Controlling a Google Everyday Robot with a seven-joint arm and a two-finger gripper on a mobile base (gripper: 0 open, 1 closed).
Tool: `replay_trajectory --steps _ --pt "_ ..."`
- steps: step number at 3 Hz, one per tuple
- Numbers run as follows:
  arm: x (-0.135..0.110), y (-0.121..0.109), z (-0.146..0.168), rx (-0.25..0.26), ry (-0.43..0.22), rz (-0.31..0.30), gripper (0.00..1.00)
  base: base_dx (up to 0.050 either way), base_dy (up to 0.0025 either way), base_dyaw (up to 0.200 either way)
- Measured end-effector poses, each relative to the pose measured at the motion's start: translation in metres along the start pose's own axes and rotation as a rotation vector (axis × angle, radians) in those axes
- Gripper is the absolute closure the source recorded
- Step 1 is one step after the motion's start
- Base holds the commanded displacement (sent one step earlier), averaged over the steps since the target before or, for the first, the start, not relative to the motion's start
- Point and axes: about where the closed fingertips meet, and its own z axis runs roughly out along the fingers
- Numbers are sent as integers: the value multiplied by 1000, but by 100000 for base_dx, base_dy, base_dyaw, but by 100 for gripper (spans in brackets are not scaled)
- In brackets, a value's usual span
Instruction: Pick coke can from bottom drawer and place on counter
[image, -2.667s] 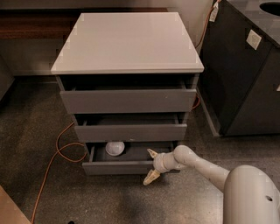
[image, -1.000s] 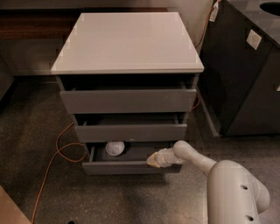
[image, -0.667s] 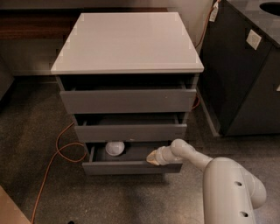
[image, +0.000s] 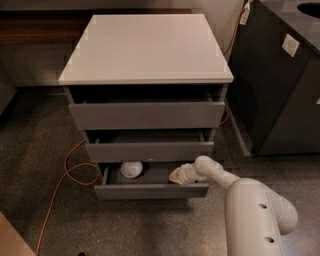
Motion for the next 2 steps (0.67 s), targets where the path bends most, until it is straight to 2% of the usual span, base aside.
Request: replay_trajectory --steps 1,2 --pt "20 -18 21 -7 -13 -21 100 0 0 0" --pt "25 -19 29 -18 -14 -25 100 0 0 0"
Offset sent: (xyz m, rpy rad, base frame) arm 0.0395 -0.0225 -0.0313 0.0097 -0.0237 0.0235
